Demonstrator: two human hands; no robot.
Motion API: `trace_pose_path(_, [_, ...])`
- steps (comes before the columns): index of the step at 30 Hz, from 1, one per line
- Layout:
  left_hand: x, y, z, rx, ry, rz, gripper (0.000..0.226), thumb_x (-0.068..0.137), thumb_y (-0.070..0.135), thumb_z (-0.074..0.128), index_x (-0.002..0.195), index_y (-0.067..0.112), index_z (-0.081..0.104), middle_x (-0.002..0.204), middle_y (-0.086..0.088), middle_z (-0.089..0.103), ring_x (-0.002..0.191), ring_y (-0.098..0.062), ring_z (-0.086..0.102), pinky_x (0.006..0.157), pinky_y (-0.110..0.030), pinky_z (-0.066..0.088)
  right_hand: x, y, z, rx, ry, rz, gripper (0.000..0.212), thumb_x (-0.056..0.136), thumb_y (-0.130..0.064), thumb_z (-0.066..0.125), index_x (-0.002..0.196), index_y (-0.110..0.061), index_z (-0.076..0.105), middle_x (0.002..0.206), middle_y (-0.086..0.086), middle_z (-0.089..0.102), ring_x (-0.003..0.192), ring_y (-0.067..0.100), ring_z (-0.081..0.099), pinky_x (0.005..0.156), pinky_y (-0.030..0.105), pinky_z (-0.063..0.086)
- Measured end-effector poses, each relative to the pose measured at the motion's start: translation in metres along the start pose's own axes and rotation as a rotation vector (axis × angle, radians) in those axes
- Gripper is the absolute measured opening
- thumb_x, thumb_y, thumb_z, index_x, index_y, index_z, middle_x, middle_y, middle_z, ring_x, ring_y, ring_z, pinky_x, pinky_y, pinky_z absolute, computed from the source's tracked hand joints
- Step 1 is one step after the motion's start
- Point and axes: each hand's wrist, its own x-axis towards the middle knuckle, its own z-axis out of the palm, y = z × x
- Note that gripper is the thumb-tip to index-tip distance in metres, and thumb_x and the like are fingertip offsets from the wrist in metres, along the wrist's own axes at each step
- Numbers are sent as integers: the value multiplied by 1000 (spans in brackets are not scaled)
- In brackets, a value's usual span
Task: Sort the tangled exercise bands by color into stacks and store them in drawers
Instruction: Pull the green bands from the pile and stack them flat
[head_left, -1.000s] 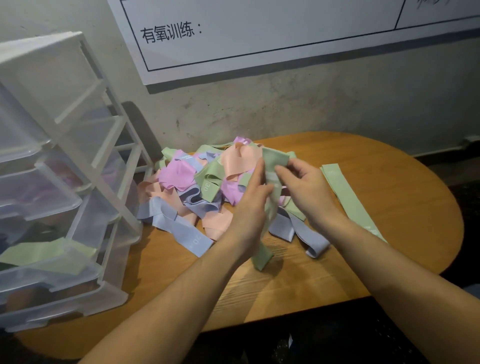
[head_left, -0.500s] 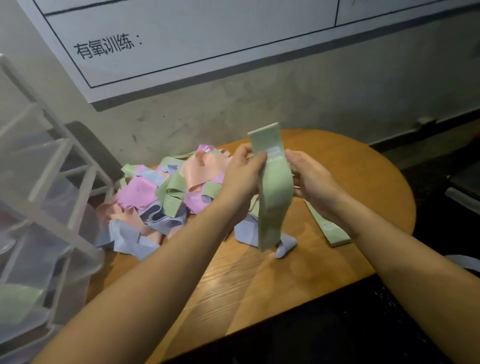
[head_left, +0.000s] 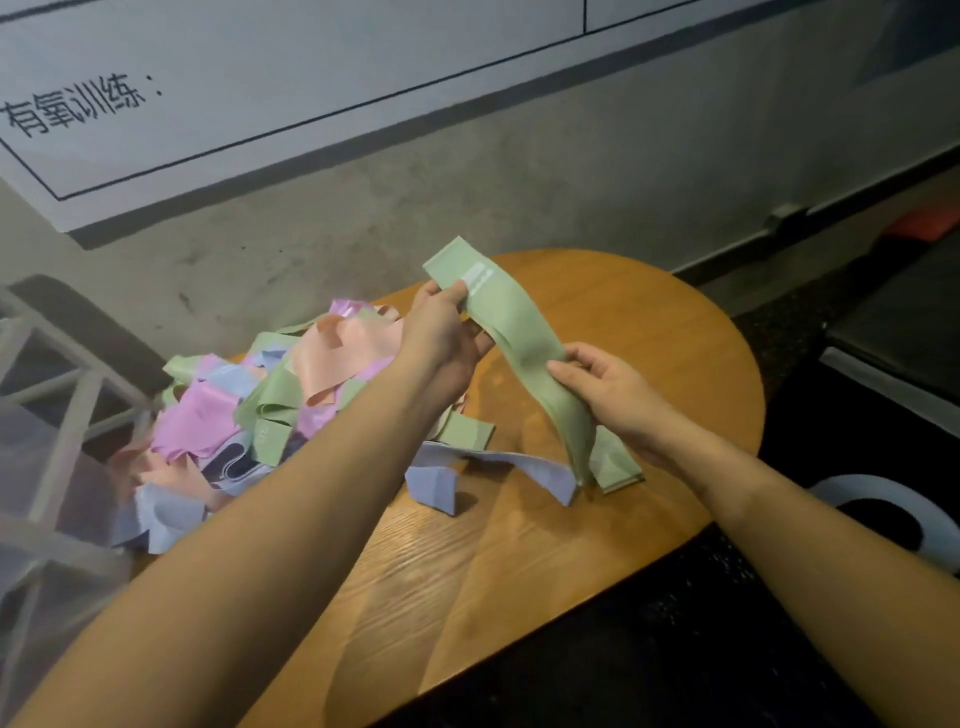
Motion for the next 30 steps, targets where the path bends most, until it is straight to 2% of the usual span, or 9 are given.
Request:
trace_pose_path(4, [12, -9, 8, -10, -26, -4, 30, 106, 8, 41, 136, 5, 47, 110, -13, 67, 94, -28, 69, 67, -39, 62, -4, 3, -7, 41, 84, 35, 13, 103, -24, 53, 102, -17, 64, 71, -5, 65, 58, 4, 58, 55, 20, 46])
trace_pose_path(7, [24, -18, 12, 23, -2, -13, 29, 105, 4, 42, 133, 4, 47, 113, -16, 68, 102, -31, 70, 72, -41, 63, -11, 0, -21, 52, 101, 86, 15, 101, -11, 49, 108, -14, 63, 71, -3, 63, 49, 1, 57, 42, 16, 41])
trace_pose_path(10, [40, -30, 12, 112, 42, -48, 25, 103, 5, 47, 128, 7, 51, 121, -18, 68, 107, -32, 70, 78, -45, 63, -15, 0, -40, -73, 46, 156, 21, 98, -9, 52, 114, -17, 63, 87, -1, 72, 64, 3, 67, 52, 19, 49])
trace_pose_path(13, [52, -44, 12, 258, 75, -65, 20, 102, 10, 54, 121, 17, 52, 112, -11, 71, 102, -28, 72, 86, -48, 61, -15, 7, -57, -301, 55, 214, 20, 98, -18, 58, 116, -24, 63, 100, -3, 74, 84, 7, 70, 68, 22, 54])
trace_pose_path(18, [74, -64, 12, 575, 79, 13, 24, 100, 17, 58, 124, 21, 51, 101, -7, 69, 81, -19, 69, 56, -27, 58, -13, 29, -61, -470, 90, 194, 32, 95, -26, 55, 127, -28, 58, 112, -9, 68, 99, 7, 65, 87, 34, 55])
trace_pose_path(22, [92, -77, 7, 724, 95, 22, 16, 101, 17, 57, 117, 14, 56, 105, -10, 68, 89, -24, 71, 64, -35, 63, -7, 40, -57, -462, 19, 188, 58, 90, -17, 63, 145, -27, 45, 105, -6, 66, 98, 9, 65, 85, 29, 53])
trace_pose_path(24, [102, -81, 3, 755, 121, 15, 17, 101, 18, 59, 118, 13, 58, 107, -10, 67, 80, -22, 71, 55, -30, 61, -3, 46, -59, -421, 22, 198, 66, 89, -16, 68, 148, -29, 40, 96, -6, 66, 92, 9, 66, 81, 27, 52])
trace_pose_path(28, [120, -87, 0, 779, 145, 27, 25, 99, 20, 64, 122, 16, 54, 105, -10, 63, 67, -23, 66, 50, -31, 57, 4, 57, -64, -515, 12, 171, 37, 87, -21, 75, 122, -31, 64, 95, -6, 65, 80, 2, 62, 73, 20, 50])
trace_pose_path(30, [126, -93, 0, 809, 124, 40, 29, 98, 18, 65, 125, 17, 54, 100, -8, 62, 66, -19, 64, 49, -27, 55, 5, 62, -64, -577, -16, 144, 20, 86, -26, 77, 104, -31, 71, 83, -8, 59, 68, 1, 54, 63, 17, 44])
